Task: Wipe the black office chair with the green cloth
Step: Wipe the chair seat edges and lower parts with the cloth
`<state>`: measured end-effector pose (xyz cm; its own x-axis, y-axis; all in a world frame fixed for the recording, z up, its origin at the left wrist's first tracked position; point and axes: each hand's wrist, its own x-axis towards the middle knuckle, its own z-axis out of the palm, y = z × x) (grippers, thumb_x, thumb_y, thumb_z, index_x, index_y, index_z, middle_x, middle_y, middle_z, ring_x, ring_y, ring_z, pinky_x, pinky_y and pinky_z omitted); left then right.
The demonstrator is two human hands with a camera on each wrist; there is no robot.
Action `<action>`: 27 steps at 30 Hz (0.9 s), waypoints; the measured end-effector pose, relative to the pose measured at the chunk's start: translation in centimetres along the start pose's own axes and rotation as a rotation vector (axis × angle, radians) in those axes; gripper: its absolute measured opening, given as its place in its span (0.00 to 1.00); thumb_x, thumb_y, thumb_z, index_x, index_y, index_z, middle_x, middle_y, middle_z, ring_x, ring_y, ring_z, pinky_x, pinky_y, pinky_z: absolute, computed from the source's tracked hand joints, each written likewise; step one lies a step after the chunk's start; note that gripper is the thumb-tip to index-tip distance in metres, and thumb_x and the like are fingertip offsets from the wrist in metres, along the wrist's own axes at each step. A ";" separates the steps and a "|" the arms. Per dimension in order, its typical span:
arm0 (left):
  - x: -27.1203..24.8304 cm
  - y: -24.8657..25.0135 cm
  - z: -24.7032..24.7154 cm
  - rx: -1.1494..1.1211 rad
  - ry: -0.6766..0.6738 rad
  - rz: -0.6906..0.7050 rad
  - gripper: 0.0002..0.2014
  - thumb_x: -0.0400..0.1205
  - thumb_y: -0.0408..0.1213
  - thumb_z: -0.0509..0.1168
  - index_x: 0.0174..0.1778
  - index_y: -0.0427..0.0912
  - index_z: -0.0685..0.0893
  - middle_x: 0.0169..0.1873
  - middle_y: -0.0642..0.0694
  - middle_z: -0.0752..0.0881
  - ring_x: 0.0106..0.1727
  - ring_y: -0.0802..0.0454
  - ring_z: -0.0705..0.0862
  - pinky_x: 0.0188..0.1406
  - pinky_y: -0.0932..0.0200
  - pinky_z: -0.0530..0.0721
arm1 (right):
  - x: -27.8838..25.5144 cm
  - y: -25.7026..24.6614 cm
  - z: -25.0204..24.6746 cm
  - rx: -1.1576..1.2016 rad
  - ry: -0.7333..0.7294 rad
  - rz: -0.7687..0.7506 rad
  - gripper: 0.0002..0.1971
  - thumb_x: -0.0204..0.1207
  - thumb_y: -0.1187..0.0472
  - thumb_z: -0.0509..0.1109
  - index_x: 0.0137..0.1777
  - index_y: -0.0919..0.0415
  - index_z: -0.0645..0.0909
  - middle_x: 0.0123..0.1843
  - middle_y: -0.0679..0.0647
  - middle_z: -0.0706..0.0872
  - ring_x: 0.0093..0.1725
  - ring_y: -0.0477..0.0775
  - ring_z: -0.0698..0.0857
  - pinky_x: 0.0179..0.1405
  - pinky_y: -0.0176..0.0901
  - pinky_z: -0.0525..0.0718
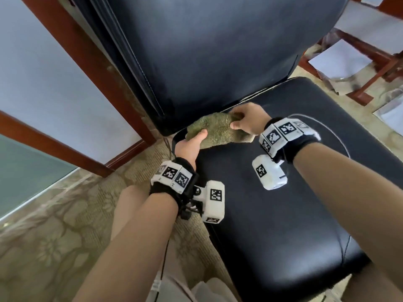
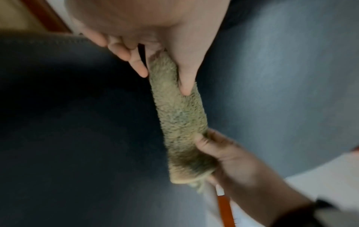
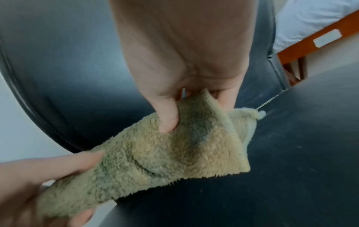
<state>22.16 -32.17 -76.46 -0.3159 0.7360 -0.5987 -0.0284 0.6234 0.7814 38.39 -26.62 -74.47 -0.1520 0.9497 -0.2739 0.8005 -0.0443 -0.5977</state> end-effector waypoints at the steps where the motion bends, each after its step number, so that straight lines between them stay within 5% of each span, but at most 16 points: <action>1: 0.7 -0.2 -0.2 0.067 0.046 0.040 0.25 0.75 0.53 0.72 0.60 0.39 0.84 0.55 0.45 0.85 0.59 0.47 0.83 0.64 0.55 0.77 | 1.0 -0.3 0.2 -0.011 0.016 -0.020 0.17 0.74 0.63 0.73 0.62 0.58 0.83 0.58 0.55 0.84 0.60 0.52 0.79 0.52 0.33 0.70; 5: 3.1 -1.0 -1.0 0.467 0.213 0.072 0.35 0.73 0.66 0.64 0.68 0.43 0.79 0.66 0.41 0.79 0.69 0.38 0.75 0.72 0.44 0.70 | 4.0 -0.8 2.4 0.034 0.057 -0.040 0.16 0.70 0.64 0.75 0.59 0.59 0.84 0.55 0.55 0.85 0.55 0.48 0.79 0.50 0.34 0.71; 9: 3.4 -1.1 -0.4 0.585 0.390 0.020 0.40 0.71 0.61 0.71 0.70 0.36 0.70 0.66 0.37 0.70 0.69 0.38 0.71 0.68 0.43 0.70 | 5.2 0.4 4.3 0.037 0.026 0.025 0.18 0.72 0.61 0.75 0.63 0.59 0.81 0.61 0.58 0.83 0.64 0.57 0.78 0.54 0.37 0.71; 11: 3.1 -0.7 0.4 0.679 0.450 0.222 0.27 0.72 0.51 0.73 0.61 0.41 0.75 0.63 0.41 0.73 0.66 0.41 0.72 0.63 0.47 0.70 | 5.5 0.9 4.4 0.067 0.005 0.040 0.19 0.73 0.59 0.74 0.64 0.59 0.80 0.62 0.58 0.83 0.65 0.58 0.78 0.60 0.42 0.74; 13: 2.9 -0.2 1.4 0.836 0.371 0.540 0.13 0.75 0.41 0.70 0.54 0.47 0.79 0.59 0.45 0.76 0.64 0.43 0.73 0.60 0.49 0.67 | 5.5 1.5 4.1 0.098 0.019 0.036 0.18 0.75 0.57 0.72 0.65 0.59 0.80 0.62 0.59 0.83 0.66 0.61 0.77 0.64 0.47 0.75; 16: 3.4 0.0 2.5 1.077 0.114 0.763 0.18 0.80 0.39 0.62 0.67 0.53 0.77 0.69 0.48 0.75 0.73 0.44 0.68 0.70 0.45 0.61 | 4.6 3.4 2.9 0.094 0.086 0.072 0.17 0.79 0.55 0.67 0.65 0.59 0.79 0.62 0.59 0.81 0.66 0.63 0.74 0.64 0.46 0.71; 20: 4.1 -0.6 3.1 1.327 -0.054 0.548 0.26 0.87 0.44 0.52 0.80 0.66 0.54 0.84 0.48 0.46 0.82 0.36 0.46 0.75 0.29 0.54 | 1.7 7.5 0.7 -0.128 0.099 0.162 0.22 0.80 0.54 0.64 0.75 0.51 0.70 0.74 0.58 0.69 0.74 0.63 0.62 0.70 0.59 0.66; 23: 3.9 -0.9 3.8 1.371 -0.075 0.513 0.26 0.88 0.44 0.51 0.80 0.68 0.53 0.84 0.47 0.44 0.82 0.32 0.43 0.72 0.25 0.55 | -0.2 10.1 -0.4 -0.271 0.033 0.225 0.28 0.81 0.50 0.62 0.80 0.39 0.57 0.83 0.51 0.54 0.81 0.62 0.49 0.71 0.74 0.59; 27: 4.0 -0.6 5.9 1.308 -0.031 0.381 0.24 0.87 0.53 0.47 0.80 0.67 0.52 0.83 0.46 0.42 0.81 0.29 0.39 0.71 0.21 0.50 | -0.5 11.3 0.1 -0.425 -0.148 0.258 0.29 0.84 0.45 0.54 0.81 0.35 0.45 0.85 0.47 0.40 0.82 0.64 0.39 0.73 0.78 0.51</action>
<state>26.50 -28.06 -80.31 -0.0806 0.9119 -0.4024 0.9720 0.1614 0.1710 47.44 -27.66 -81.11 0.0259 0.8690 -0.4942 0.9829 -0.1123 -0.1459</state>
